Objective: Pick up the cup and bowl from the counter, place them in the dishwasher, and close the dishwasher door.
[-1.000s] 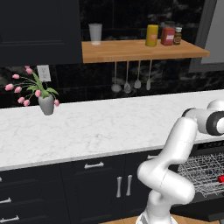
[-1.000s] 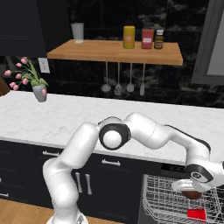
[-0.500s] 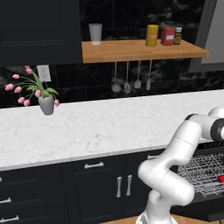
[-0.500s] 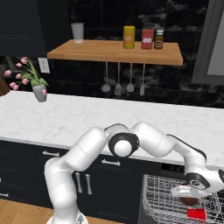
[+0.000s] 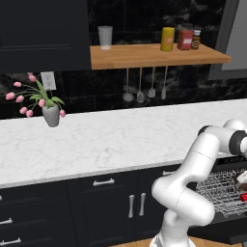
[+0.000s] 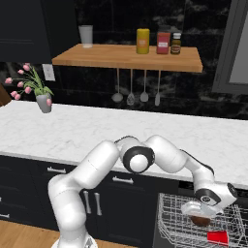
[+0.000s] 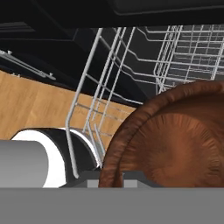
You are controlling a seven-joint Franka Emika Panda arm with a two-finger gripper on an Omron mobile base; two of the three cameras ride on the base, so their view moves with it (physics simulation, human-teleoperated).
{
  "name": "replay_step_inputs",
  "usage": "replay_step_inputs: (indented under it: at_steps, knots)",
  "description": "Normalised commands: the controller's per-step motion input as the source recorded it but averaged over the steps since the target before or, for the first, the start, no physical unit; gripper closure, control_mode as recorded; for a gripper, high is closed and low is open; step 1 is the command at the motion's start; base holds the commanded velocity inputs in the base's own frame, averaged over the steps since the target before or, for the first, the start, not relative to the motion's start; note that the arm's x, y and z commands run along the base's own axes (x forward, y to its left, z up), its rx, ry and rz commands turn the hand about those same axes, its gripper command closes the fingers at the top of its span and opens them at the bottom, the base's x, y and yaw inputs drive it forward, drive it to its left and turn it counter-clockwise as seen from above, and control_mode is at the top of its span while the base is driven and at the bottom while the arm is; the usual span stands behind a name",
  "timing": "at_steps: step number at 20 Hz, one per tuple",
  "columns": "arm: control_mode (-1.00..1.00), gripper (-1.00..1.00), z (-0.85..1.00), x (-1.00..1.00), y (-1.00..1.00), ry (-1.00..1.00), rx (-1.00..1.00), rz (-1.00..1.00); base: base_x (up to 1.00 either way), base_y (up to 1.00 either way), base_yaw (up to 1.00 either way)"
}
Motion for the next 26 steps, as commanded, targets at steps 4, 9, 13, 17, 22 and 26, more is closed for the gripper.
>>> replay_step_inputs:
  at_steps: [4, 9, 13, 17, 22, 26]
  knots:
    - [-1.00, 1.00, -0.23, -0.01, 0.00, 0.00, 0.00, 0.00, 0.00, 0.00, 0.00]
    - [-1.00, 1.00, -0.26, 0.00, -0.16, 0.00, 0.00, 0.00, 0.00, 0.00, 0.00]
    - [-1.00, 1.00, -0.35, 0.00, -0.10, 0.00, 0.00, 0.00, 0.00, 0.00, 0.00]
    - [-1.00, 1.00, -0.38, 0.00, -0.13, -0.04, 0.00, 0.00, 0.00, 0.00, 0.00]
    - [-1.00, 1.00, -0.27, -0.16, -0.18, -0.14, 0.00, -0.01, 0.00, 0.00, 0.00]
    - [-1.00, 1.00, -0.01, -0.37, -0.02, -0.22, 0.00, -0.06, 0.00, 0.00, 0.00]
